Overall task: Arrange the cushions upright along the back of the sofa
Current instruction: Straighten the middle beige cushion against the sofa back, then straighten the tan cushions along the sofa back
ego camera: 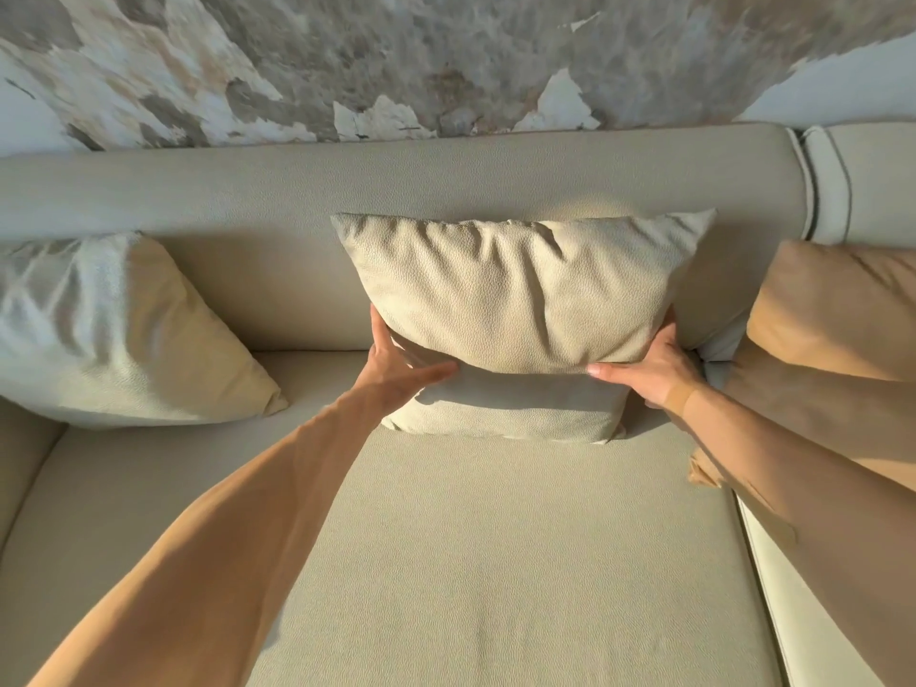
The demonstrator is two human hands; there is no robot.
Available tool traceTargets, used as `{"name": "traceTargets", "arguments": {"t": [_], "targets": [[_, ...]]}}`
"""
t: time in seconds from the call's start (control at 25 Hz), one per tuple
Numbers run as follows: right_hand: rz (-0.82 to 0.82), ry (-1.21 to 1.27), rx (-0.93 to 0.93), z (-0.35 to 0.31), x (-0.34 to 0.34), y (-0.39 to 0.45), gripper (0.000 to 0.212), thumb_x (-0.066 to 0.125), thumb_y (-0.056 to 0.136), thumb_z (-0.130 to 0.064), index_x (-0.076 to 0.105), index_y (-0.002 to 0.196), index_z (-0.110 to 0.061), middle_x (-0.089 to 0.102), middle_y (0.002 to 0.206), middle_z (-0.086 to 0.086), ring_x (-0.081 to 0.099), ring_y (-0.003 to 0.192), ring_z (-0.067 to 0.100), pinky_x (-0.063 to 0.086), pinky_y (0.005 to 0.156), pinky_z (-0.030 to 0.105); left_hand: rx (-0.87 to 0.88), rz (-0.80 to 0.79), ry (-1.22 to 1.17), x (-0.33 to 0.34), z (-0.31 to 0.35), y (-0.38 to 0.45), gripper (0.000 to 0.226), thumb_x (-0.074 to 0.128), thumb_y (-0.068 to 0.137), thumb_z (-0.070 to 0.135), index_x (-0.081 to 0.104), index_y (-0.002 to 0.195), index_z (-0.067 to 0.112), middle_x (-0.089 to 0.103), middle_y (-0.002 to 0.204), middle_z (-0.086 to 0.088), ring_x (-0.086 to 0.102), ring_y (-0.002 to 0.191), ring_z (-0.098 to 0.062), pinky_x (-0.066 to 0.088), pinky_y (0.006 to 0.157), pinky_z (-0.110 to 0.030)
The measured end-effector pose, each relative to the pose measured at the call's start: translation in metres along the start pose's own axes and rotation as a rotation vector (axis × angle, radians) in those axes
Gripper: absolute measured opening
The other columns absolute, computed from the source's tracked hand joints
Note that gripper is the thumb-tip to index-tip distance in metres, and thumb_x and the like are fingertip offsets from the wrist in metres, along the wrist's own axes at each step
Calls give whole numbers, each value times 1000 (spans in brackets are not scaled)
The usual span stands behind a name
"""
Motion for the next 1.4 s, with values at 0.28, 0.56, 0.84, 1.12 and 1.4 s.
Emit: {"name": "traceTargets", "arguments": {"t": [0.28,0.56,0.84,1.12,1.4], "targets": [[71,-124,-176,-14,-10,-29,128,84,68,-46,-5,155,-13,16,162,13,23,146,32,20,118,37,20,-8,63,-14,6,-17,142,88,49,64,-11,149,50,23,160,-4,29,145,-25,34,114,-50],[86,-600,-209,-28,-24,-88,132,62,58,-82,-8,155,-25,9,163,10,16,146,39,24,114,55,111,-3,395,-45,20,-66,129,77,69,63,-18,152,38,-5,166,-2,5,152,-26,18,120,-49],[58,-746,-308,-64,-50,-211,115,46,70,-85,-12,154,-33,-6,165,4,-6,149,35,9,115,60,261,3,707,-105,61,-155,123,61,66,83,-22,149,47,-15,165,2,-6,152,-27,8,120,-57],[137,-780,-335,-105,-69,-320,110,41,71,-86,-9,154,-34,-7,165,1,-6,150,36,9,113,63,388,-37,818,-154,96,-237,119,53,68,86,-25,148,46,-22,163,2,-13,151,-26,1,119,-61],[194,-769,-304,-105,-132,-347,107,42,73,-84,-11,153,-37,-14,164,-3,-14,149,34,3,115,62,474,36,821,-144,137,-280,115,49,67,88,-18,150,45,-17,165,4,-10,152,-24,2,119,-58]]}}
Point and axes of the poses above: each hand's wrist, its own y-axis towards the middle knuckle, its own x-axis out of the palm, z = x × y, the point moved 3 cm from there along y, towards the middle knuckle
